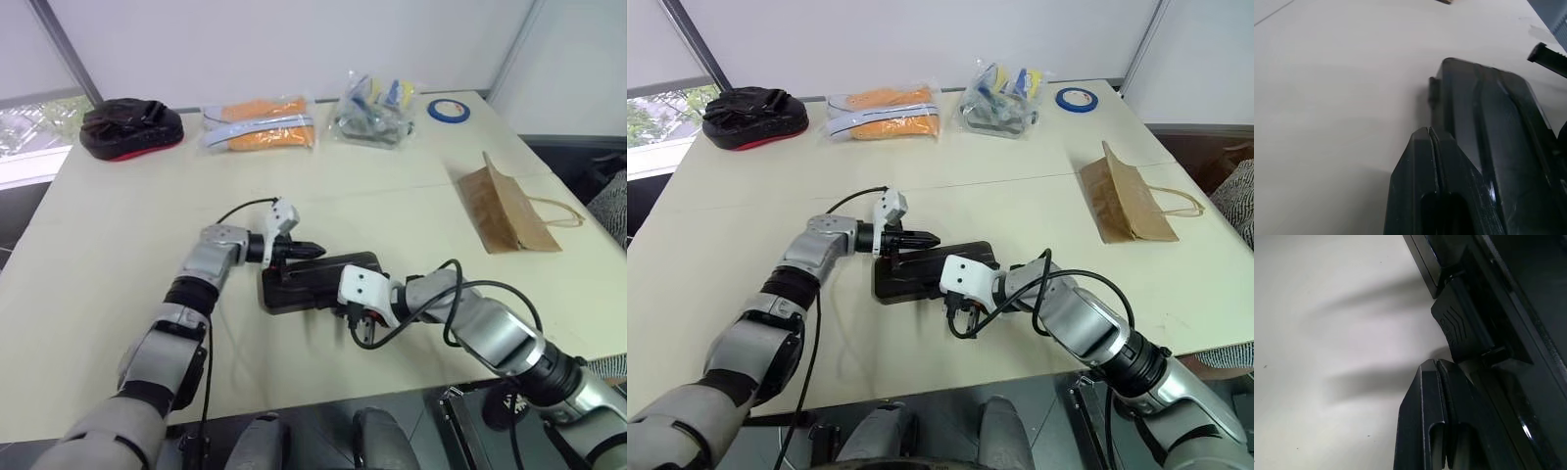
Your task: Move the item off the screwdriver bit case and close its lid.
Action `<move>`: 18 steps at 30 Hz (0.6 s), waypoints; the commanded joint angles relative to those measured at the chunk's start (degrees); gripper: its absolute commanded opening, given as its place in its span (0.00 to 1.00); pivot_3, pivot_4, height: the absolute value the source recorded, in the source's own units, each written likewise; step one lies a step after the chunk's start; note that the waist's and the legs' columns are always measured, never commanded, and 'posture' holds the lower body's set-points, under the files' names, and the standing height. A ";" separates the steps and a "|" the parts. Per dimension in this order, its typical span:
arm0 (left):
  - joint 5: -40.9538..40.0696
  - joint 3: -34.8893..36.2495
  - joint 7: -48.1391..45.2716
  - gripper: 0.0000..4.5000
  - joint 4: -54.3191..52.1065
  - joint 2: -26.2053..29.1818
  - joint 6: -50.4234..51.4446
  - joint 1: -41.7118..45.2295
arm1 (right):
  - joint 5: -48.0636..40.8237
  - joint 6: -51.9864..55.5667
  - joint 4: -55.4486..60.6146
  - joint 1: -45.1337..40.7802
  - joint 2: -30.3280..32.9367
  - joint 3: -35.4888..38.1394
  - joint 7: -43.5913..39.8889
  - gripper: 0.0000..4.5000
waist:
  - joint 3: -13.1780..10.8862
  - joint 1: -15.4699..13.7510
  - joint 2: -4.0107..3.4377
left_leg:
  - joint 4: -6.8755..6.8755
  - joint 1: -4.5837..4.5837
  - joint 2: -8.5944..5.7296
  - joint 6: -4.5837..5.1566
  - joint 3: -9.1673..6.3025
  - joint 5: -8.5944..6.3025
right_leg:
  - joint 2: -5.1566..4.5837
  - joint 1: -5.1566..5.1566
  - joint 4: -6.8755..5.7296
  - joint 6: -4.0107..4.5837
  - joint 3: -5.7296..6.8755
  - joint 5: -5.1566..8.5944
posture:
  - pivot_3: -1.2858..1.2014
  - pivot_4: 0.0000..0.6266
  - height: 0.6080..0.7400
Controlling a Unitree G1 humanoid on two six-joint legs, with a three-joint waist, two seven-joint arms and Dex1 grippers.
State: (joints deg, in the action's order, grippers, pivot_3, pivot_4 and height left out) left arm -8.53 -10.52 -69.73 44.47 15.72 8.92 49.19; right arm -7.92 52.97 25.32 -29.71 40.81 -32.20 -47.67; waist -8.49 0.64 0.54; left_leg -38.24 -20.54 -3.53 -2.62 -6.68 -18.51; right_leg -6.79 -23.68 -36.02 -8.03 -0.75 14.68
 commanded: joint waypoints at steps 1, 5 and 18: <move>2.74 -1.77 0.12 0.00 1.81 -0.85 -3.22 0.71 | -0.05 1.59 1.20 0.04 -1.42 1.28 1.10 0.01 | 0.00 0.05 0.00 | 0.00 0.01 0.00 0.00 0.00 0.00 | 0.00 0.00 0.00 0.00 0.00 0.00 | 0.52 0.24 1.00; 4.12 -2.15 0.07 0.00 3.31 -1.66 -5.16 1.22 | 0.32 2.02 0.57 -1.02 -3.57 1.68 2.55 0.01 | 0.00 0.06 0.00 | 0.00 0.02 0.00 0.00 0.00 0.00 | 0.00 0.00 -0.01 0.00 0.00 0.00 | 0.52 0.24 1.00; 8.73 -2.88 3.16 0.00 9.52 -1.02 -10.52 1.90 | 0.98 2.77 0.17 -2.20 -5.62 1.34 3.10 0.01 | 0.00 0.13 -0.01 | 0.01 0.06 0.00 0.01 0.00 0.00 | 0.01 0.01 -0.03 0.00 0.00 0.00 | 0.52 0.24 1.00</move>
State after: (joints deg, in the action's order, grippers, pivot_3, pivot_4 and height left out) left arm -1.87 -11.85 -66.72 51.60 14.56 -1.66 52.57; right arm -7.65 56.03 24.03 -30.40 35.29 -31.72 -45.27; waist -8.48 0.76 0.54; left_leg -38.22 -20.47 -3.52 -2.61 -6.68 -18.52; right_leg -6.78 -23.68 -36.05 -8.04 -0.75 14.68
